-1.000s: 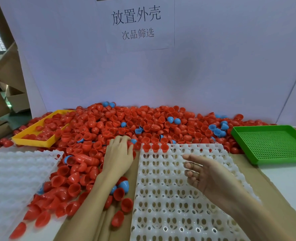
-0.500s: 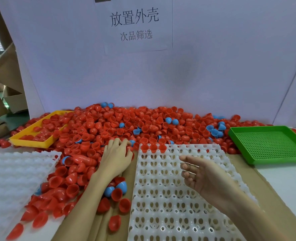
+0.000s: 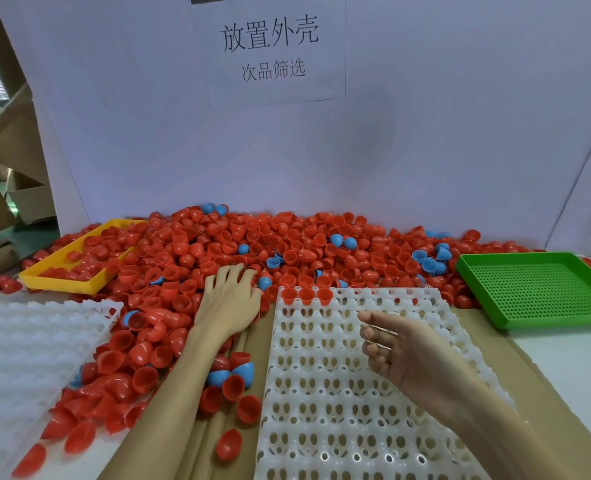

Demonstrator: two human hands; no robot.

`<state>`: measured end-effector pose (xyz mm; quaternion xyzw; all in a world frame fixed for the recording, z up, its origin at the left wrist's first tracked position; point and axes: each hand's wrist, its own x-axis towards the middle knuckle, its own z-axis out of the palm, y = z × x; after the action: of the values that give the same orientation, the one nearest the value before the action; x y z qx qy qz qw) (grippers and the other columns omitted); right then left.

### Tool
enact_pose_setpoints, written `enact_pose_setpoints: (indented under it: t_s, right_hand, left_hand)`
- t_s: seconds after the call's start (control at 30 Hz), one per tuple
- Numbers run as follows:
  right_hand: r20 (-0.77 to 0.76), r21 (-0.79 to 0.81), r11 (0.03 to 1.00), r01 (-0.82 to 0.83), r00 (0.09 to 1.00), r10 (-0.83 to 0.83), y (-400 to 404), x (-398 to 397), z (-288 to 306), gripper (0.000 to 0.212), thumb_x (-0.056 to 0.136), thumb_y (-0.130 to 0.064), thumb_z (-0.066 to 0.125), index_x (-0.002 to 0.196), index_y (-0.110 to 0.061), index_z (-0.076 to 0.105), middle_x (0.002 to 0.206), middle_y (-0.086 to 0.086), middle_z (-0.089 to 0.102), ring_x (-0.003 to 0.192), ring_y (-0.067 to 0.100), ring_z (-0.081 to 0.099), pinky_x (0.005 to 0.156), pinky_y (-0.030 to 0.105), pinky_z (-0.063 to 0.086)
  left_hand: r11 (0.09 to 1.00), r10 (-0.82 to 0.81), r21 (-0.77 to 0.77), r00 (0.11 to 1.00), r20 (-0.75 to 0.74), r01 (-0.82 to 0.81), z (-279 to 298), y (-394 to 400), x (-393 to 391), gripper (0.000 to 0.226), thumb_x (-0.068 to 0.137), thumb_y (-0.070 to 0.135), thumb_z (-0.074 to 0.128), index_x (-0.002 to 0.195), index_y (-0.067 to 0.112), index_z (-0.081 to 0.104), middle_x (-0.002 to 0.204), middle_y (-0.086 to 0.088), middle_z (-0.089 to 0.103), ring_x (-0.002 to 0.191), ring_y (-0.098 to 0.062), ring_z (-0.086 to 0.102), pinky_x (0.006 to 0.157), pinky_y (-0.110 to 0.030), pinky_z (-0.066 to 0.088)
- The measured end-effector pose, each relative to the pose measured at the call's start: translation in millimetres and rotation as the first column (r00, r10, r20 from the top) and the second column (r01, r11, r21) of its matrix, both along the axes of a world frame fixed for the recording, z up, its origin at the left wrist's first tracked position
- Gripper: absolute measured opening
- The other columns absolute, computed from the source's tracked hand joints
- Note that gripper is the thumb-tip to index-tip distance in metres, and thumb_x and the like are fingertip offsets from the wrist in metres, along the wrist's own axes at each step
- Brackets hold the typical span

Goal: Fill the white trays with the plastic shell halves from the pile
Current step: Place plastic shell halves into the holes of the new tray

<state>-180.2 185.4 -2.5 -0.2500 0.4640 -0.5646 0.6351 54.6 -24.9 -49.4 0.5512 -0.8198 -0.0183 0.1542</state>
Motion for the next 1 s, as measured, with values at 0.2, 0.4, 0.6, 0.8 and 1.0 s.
enact_pose_setpoints:
  t_s: [0.2, 0.4, 0.6, 0.8, 1.0]
  right_hand:
    - [0.002, 0.006, 1.0, -0.001, 1.0, 0.001, -0.2, 0.1, -1.8, 0.031, 0.085, -0.021, 0.072, 0.112, -0.007, 0.075, 0.081, 0.004, 0.061, 0.063, 0.013, 0.057, 0.054, 0.023, 0.052]
    - [0.02, 0.0, 1.0, 0.004, 1.0, -0.004, -0.2, -2.9, -3.2, 0.037, 0.081, -0.021, 0.074, 0.115, -0.006, 0.074, 0.083, 0.004, 0.063, 0.063, 0.013, 0.059, 0.055, 0.024, 0.053]
    - [-0.079, -0.135, 0.989, 0.058, 0.994, -0.069, 1.7, 0.3, 4.5, 0.035, 0.086, -0.024, 0.074, 0.12, -0.014, 0.077, 0.097, 0.009, 0.075, 0.074, 0.019, 0.069, 0.061, 0.025, 0.058]
    - [-0.391, -0.372, 0.928, 0.013, 0.904, -0.17, 11.2, 12.8, 8.5, 0.033, 0.095, -0.031, 0.072, 0.128, -0.034, 0.071, 0.116, 0.003, 0.077, 0.101, 0.024, 0.077, 0.075, 0.029, 0.061]
    - [-0.566, -0.55, 0.831, 0.083, 0.695, -0.444, 9.9, 14.5, 4.9, 0.027, 0.092, -0.019, 0.078, 0.117, -0.027, 0.071, 0.109, -0.007, 0.075, 0.088, 0.018, 0.076, 0.067, 0.027, 0.06]
  left_hand:
    - [0.987, 0.025, -0.159, 0.998, -0.05, -0.032, -0.5, 8.1, -1.4, 0.046, 0.107, 0.03, 0.042, 0.15, 0.016, 0.051, 0.162, 0.002, 0.039, 0.145, -0.022, 0.032, 0.118, -0.043, 0.022]
    - [0.851, -0.272, -0.517, 0.918, -0.287, 0.091, 26.8, 38.9, -7.3, 0.021, 0.098, 0.012, 0.069, 0.118, 0.011, 0.076, 0.129, -0.001, 0.069, 0.119, -0.023, 0.062, 0.105, -0.037, 0.039]
    - [0.855, -0.473, -0.208, 0.549, -0.689, 0.475, 54.5, 92.9, -31.1, 0.027, 0.084, 0.042, 0.086, 0.1, 0.028, 0.069, 0.102, 0.013, 0.072, 0.097, -0.014, 0.07, 0.085, -0.019, 0.054]
    - [0.686, -0.31, 0.04, 0.342, -0.887, 0.726, 51.7, 115.2, -52.9, 0.017, 0.099, 0.026, 0.073, 0.109, 0.014, 0.068, 0.11, -0.003, 0.077, 0.107, -0.022, 0.074, 0.097, -0.031, 0.057]
    - [0.646, -0.272, 0.057, 0.3, -0.914, 0.761, 52.2, 116.1, -53.1, 0.021, 0.099, 0.014, 0.073, 0.119, 0.014, 0.066, 0.129, 0.001, 0.07, 0.112, -0.026, 0.072, 0.095, -0.032, 0.058]
